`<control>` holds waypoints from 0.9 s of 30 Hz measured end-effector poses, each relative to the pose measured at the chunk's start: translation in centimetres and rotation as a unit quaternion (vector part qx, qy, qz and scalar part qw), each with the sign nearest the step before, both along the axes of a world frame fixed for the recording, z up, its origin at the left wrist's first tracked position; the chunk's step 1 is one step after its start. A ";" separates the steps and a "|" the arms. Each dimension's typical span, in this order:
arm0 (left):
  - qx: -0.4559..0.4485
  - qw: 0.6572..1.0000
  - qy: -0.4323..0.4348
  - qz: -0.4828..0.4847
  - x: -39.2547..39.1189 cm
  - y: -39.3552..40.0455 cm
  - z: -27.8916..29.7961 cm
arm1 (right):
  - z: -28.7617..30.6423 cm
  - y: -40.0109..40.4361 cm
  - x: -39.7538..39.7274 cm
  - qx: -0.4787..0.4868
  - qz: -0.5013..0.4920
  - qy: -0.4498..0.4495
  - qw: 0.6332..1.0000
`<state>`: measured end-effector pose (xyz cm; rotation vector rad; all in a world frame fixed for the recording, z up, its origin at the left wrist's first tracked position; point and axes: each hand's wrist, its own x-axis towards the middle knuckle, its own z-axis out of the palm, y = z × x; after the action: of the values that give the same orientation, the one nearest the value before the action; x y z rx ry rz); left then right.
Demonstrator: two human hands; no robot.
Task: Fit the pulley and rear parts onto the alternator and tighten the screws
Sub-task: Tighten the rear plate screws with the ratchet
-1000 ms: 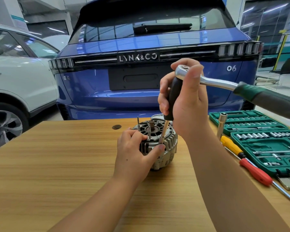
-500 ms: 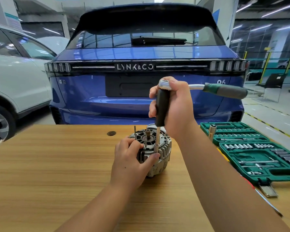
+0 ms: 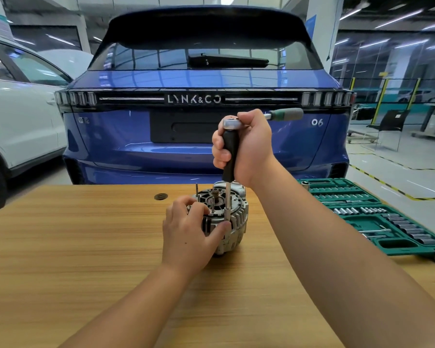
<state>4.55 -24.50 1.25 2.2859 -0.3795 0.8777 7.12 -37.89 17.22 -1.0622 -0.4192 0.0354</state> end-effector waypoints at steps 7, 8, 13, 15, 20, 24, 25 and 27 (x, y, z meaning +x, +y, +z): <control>-0.062 0.980 0.101 -0.158 0.0 -0.9 2.9 | 0.1 -0.5 0.3 -0.003 0.017 0.015 1.000; -0.055 0.976 0.123 -0.169 0.1 -1.2 3.2 | 0.2 -0.5 0.4 -0.003 0.016 0.026 1.000; -0.044 0.959 0.228 -0.164 1.0 -0.8 3.8 | 0.7 -0.7 0.8 0.036 0.035 0.068 0.996; -0.028 0.957 0.233 -0.167 1.1 -0.6 3.8 | 0.7 -1.0 0.9 0.046 0.037 0.049 0.997; -0.046 0.957 0.227 -0.173 1.3 -0.9 3.4 | 0.0 -0.8 0.8 0.033 -0.048 -0.052 0.997; -0.067 0.956 0.226 -0.172 1.4 -1.1 3.3 | -0.2 -0.7 0.4 -0.174 -0.260 -0.202 0.928; -0.069 0.956 0.226 -0.174 1.4 -1.1 3.3 | -0.2 -0.8 0.3 -0.222 -0.298 -0.243 0.896; -0.075 0.951 0.240 -0.177 1.3 -1.1 3.3 | -0.1 -1.0 -0.3 -0.318 -0.327 -0.312 0.833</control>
<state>5.88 -25.57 4.57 2.1073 -0.4632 0.1524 6.86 -38.88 17.09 -1.8419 -0.6287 -0.8651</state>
